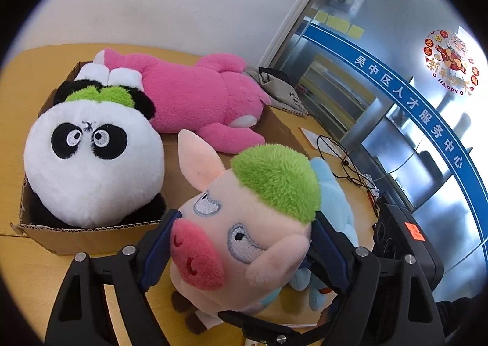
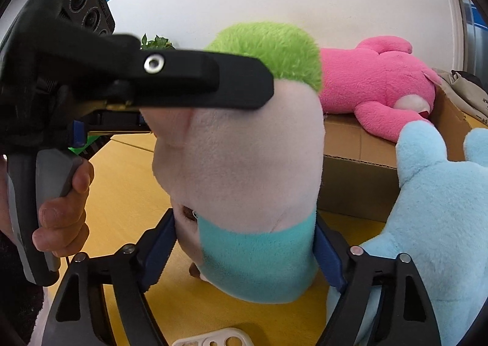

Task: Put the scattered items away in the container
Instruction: 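Lift the pig with both grippers and carry it over the box, then open both grippers to drop the pig beside the panda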

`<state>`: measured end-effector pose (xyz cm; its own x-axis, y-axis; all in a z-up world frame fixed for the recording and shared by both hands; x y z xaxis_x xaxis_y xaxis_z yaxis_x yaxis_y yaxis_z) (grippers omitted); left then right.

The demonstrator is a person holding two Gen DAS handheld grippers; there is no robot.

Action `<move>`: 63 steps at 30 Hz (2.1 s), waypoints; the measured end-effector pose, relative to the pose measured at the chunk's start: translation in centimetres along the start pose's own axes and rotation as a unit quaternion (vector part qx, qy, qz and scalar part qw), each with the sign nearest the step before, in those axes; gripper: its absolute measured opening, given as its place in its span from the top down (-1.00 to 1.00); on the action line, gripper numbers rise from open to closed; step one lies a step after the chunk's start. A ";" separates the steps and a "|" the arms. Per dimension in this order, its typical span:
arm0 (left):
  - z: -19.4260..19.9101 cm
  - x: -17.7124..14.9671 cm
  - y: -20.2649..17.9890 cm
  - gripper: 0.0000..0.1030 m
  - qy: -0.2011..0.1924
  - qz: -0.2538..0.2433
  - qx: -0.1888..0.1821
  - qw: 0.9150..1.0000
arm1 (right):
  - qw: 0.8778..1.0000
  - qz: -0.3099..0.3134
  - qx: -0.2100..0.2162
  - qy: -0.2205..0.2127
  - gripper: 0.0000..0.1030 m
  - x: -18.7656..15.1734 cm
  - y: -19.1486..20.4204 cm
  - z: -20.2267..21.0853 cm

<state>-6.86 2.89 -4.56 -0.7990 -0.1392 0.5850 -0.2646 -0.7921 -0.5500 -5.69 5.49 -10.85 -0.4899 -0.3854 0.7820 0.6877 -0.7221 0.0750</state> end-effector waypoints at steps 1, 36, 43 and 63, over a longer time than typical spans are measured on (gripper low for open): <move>0.4 0.1 -0.3 -0.55 -0.002 -0.001 -0.001 1.000 | 1.000 0.004 -0.002 -0.003 -0.62 0.1 0.1 0.3; -7.6 17.2 0.2 -0.49 0.035 0.027 -0.007 0.999 | 0.999 -0.032 0.034 0.010 -0.61 14.5 -11.6 -0.8; -10.9 14.6 4.9 -0.49 0.071 0.071 0.032 0.994 | 0.991 -0.086 0.067 0.082 -0.61 10.1 -11.2 -5.7; -3.8 17.0 2.7 -0.47 -0.064 0.028 0.109 0.992 | 0.994 -0.087 -0.001 0.070 -1.00 9.1 -10.4 -2.5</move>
<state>-23.25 0.61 1.66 -0.7307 -0.2494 0.6355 -0.0880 -0.8887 -0.4499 -18.61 8.08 -6.03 -0.6718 -0.3300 0.6631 0.5842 -0.7864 0.2005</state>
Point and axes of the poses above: each gripper's, at about its wrist camera, not at the fingertips, and z roughly against the way its jaws point, y to its left, x to its top, the point moved 8 cm from there along -z, roughly the way its jaws point, and after that the axes turned 10 degrees about z, right-handed, at the moved point
